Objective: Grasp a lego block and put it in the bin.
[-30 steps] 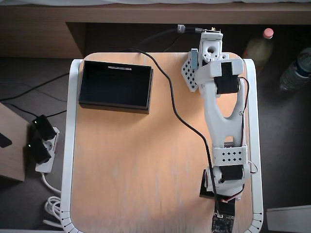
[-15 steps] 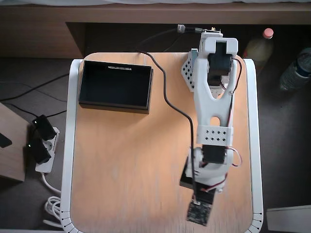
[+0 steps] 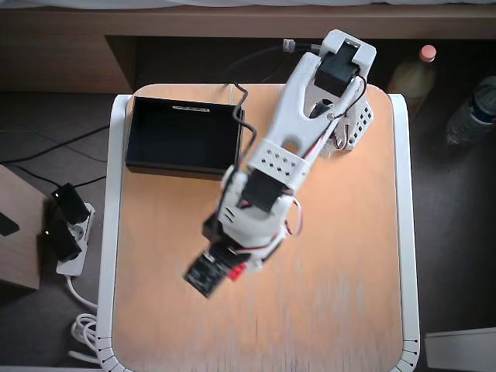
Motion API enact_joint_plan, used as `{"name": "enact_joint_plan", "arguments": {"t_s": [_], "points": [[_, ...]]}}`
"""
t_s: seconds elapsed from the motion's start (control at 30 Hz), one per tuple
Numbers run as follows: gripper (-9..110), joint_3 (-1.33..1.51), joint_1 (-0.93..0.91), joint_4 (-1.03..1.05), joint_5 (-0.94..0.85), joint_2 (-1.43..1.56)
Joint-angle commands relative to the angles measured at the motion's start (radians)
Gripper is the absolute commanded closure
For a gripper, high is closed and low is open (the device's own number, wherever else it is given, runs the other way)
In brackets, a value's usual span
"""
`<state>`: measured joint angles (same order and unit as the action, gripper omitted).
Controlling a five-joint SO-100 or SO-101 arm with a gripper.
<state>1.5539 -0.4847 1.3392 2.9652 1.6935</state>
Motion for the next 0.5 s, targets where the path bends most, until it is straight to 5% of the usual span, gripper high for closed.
{"name": "enact_joint_plan", "arguments": {"t_s": [0.0, 0.47], "points": [[101, -0.133, -0.118, 0.020, 0.012, 0.140], [101, -0.132, -0.522, 0.140, 0.118, 0.224]]}}
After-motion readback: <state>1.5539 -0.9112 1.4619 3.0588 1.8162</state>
